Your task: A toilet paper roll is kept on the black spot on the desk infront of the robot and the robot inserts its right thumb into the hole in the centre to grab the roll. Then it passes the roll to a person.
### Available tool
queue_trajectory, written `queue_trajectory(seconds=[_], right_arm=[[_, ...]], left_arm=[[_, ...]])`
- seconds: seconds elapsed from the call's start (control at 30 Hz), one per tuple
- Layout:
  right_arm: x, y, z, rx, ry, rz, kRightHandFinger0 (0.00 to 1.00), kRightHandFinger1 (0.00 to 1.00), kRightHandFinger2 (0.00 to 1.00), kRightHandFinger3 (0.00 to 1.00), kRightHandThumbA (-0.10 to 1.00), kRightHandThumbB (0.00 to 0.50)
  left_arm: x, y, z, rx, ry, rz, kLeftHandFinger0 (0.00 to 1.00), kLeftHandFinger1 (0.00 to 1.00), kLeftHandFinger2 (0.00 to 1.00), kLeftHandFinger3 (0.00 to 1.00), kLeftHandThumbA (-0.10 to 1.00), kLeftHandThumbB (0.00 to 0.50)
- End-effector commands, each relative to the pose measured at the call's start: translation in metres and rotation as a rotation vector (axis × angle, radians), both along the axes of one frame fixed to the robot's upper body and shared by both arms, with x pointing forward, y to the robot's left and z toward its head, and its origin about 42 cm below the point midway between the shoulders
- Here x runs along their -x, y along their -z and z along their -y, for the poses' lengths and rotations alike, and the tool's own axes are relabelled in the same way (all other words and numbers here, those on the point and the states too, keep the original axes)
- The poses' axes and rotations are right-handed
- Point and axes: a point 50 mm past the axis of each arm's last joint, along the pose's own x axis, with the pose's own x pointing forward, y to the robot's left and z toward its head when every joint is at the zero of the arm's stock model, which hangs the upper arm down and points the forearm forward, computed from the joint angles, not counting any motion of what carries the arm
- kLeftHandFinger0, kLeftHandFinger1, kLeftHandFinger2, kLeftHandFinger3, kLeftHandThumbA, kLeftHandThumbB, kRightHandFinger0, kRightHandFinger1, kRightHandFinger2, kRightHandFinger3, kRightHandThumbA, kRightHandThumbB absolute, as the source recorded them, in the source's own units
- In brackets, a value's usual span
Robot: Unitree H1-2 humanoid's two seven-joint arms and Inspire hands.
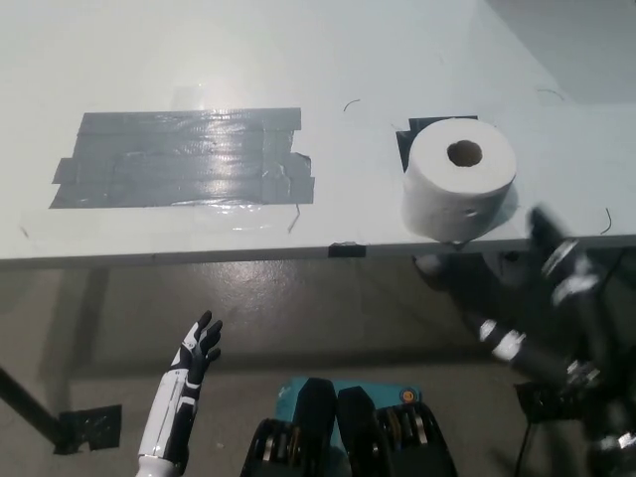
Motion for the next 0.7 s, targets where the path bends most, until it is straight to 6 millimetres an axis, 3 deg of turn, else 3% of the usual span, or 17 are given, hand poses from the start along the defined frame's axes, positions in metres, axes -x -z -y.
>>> queue_trajectory(seconds=[0.0,0.03,0.07,0.1,0.3,0.4,0.43,0.53,0.67], right_arm=[[-0.018,-0.102,0.033,0.111,0.102,0.206,1.0,1.0,1.0,1.0,0.9,0.362],[-0.034,-0.125,0.044,0.185,0.123,0.198,1.0,1.0,1.0,1.0,0.93,0.334],[-0.04,-0.131,0.047,0.204,0.128,0.183,1.0,1.0,1.0,1.0,0.96,0.331],[-0.065,-0.154,0.057,0.263,0.129,0.122,1.0,1.0,1.0,1.0,0.98,0.34],[-0.145,-0.224,0.07,0.478,0.068,-0.11,1.0,1.0,1.0,1.0,0.98,0.384],[-0.187,-0.24,0.066,0.551,0.043,-0.249,1.0,1.0,1.0,1.0,0.96,0.425],[-0.199,-0.242,0.063,0.558,0.017,-0.292,1.0,1.0,1.0,1.0,0.92,0.401],[-0.226,-0.248,0.053,0.586,-0.036,-0.398,1.0,1.0,1.0,1.0,0.85,0.404],[-0.254,-0.253,0.035,0.715,-0.073,-0.483,1.0,1.0,1.0,1.0,0.85,0.403]], left_arm=[[-0.003,-0.011,-0.002,-0.001,-0.008,0.079,1.0,1.0,1.0,1.0,1.0,0.177],[-0.003,-0.01,-0.001,0.002,-0.008,0.077,1.0,1.0,1.0,1.0,1.0,0.175],[-0.002,-0.01,-0.001,0.002,-0.008,0.076,1.0,1.0,1.0,1.0,1.0,0.181],[-0.001,-0.008,-0.002,0.001,-0.009,0.071,1.0,1.0,1.0,1.0,1.0,0.183],[-0.001,-0.008,-0.001,0.01,-0.016,0.066,1.0,1.0,1.0,1.0,1.0,0.176],[0.0,-0.008,-0.001,0.011,-0.018,0.055,1.0,1.0,1.0,1.0,1.0,0.196],[0.0,-0.008,-0.001,0.005,-0.018,0.054,1.0,1.0,1.0,1.0,1.0,0.201],[0.0,-0.007,-0.001,0.009,-0.019,0.057,1.0,1.0,1.0,1.0,1.0,0.192],[-0.004,-0.008,0.002,0.017,-0.013,0.07,1.0,1.0,1.0,1.0,1.0,0.171]])
